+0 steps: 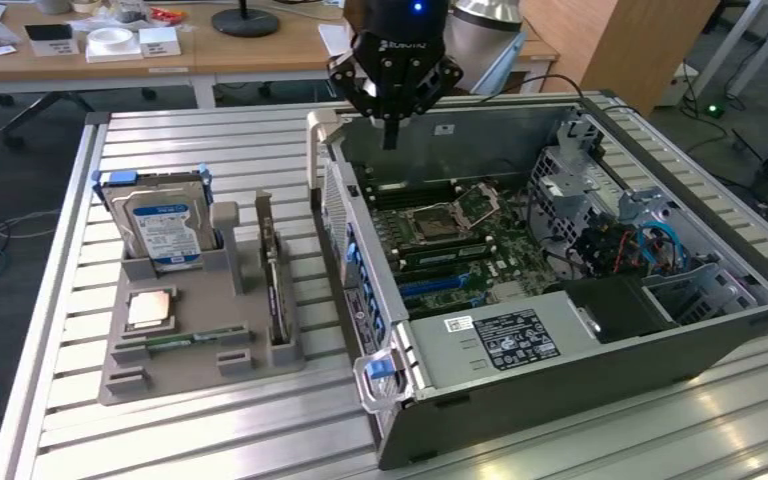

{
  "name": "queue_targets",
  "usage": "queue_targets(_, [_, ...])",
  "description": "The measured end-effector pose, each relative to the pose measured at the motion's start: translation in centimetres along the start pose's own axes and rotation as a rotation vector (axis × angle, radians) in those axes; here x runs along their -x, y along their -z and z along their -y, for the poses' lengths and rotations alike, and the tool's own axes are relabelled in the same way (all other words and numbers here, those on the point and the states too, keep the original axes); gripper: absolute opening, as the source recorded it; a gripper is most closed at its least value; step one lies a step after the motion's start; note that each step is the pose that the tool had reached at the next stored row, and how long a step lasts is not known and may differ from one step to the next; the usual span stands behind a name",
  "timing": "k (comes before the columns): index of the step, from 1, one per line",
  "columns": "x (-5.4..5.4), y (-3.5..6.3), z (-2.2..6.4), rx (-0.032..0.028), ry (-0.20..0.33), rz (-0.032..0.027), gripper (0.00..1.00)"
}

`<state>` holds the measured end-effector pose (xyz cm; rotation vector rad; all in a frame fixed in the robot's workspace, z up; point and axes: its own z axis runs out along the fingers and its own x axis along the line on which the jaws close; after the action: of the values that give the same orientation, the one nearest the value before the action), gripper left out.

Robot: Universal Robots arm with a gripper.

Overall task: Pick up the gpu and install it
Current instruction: 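Reach for the gpu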

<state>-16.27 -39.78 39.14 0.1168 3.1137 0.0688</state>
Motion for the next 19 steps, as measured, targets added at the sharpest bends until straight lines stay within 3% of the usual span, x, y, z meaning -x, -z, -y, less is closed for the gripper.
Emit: queue_targets(19, [-4.5, -0.10, 0.15, 0.0000, -0.001, 0.0000, 0.11])
